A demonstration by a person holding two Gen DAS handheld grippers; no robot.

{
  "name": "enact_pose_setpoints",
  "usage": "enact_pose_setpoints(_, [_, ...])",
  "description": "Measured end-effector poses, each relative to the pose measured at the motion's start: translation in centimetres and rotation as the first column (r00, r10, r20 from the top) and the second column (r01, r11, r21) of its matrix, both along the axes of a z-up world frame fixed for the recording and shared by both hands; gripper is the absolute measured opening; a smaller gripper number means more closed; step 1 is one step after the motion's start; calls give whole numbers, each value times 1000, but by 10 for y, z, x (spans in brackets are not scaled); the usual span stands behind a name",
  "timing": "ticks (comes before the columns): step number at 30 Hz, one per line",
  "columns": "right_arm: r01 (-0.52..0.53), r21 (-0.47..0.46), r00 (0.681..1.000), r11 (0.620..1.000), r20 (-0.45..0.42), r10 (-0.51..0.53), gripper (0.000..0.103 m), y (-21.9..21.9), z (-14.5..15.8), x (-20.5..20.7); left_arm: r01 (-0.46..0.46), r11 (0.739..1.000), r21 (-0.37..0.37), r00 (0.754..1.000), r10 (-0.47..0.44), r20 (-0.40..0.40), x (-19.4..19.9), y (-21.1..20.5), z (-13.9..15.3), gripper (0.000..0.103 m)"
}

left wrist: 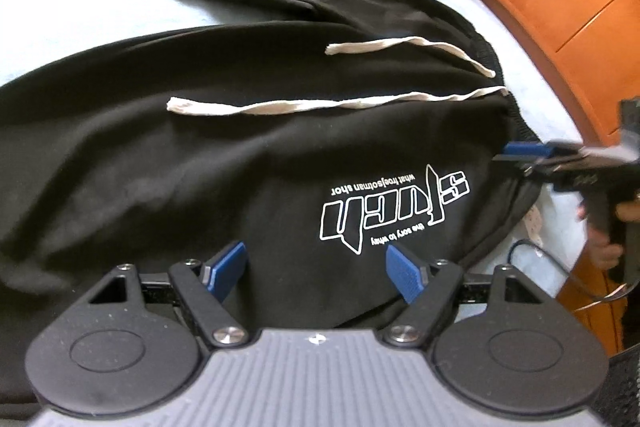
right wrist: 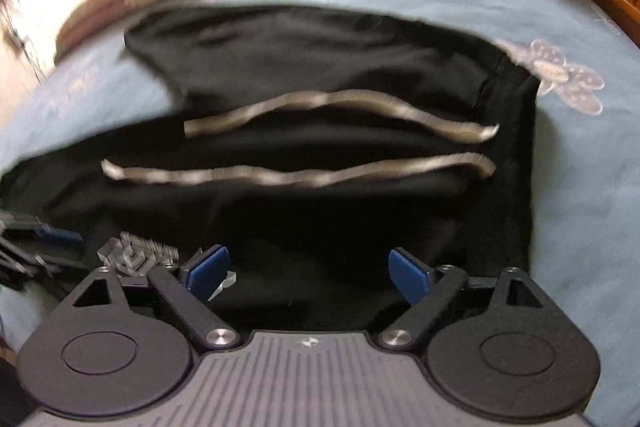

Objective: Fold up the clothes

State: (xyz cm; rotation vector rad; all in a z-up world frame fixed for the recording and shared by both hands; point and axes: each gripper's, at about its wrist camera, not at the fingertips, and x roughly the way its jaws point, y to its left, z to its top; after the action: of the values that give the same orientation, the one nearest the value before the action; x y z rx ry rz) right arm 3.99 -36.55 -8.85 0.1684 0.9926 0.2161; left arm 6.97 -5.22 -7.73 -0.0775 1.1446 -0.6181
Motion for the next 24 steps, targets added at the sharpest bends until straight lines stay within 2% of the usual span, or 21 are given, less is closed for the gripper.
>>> enact_pose_setpoints(3, [21,0,999,1000,-46,-21,102,8,-21,-2,27,999,-22,1000,-26,10,-1,5,-1,80])
enact_pose_setpoints(6, [8,-53,1000,999,21,-7,103,19,-27,-15,61,998,-26,998,-60,35,-5,6,-3,84])
enact_pose_setpoints(8, [-20,-118,997,993,72,29,103,28,-31,-24,79,996,-35,996,-77,53,-8,4,-5,91])
enact_pose_setpoints(10, [-46,-173,994,984,94,63,103,35,-34,-29,79,997,-27,994,-76,72,-11,0,-6,93])
enact_pose_setpoints(12, [-49,-179,995,983,73,63,103,35,-31,-28,74,997,1,992,-74,101,-16,-5,-6,94])
enact_pose_setpoints(13, [-63,-171,994,983,74,77,97,32,-25,-29,77,997,27,989,-80,121,-19,-8,-5,94])
enact_pose_setpoints(14, [-84,-162,992,983,79,98,79,29,-18,-32,80,995,52,986,-87,143,-23,-11,-5,94])
enact_pose_setpoints(16, [-141,-153,982,978,104,157,74,23,0,-41,85,992,94,976,-102,193,-34,-14,-1,93])
enact_pose_setpoints(17, [-192,-190,968,963,127,218,74,20,12,-51,88,990,111,970,-111,217,-39,-15,1,93])
enact_pose_setpoints(19, [-294,-301,921,907,163,353,74,18,37,-75,101,988,117,950,-130,283,-53,-14,10,93])
enact_pose_setpoints(20, [-351,-368,889,861,158,430,74,20,45,-85,107,988,115,936,-139,322,-60,-12,15,93])
enact_pose_setpoints(22, [-458,-503,808,733,110,579,74,28,49,-100,110,988,111,915,-144,377,-74,-11,22,93])
enact_pose_setpoints(24, [-536,-600,723,594,38,690,74,39,38,-105,95,989,111,900,-133,416,-85,-12,23,93])
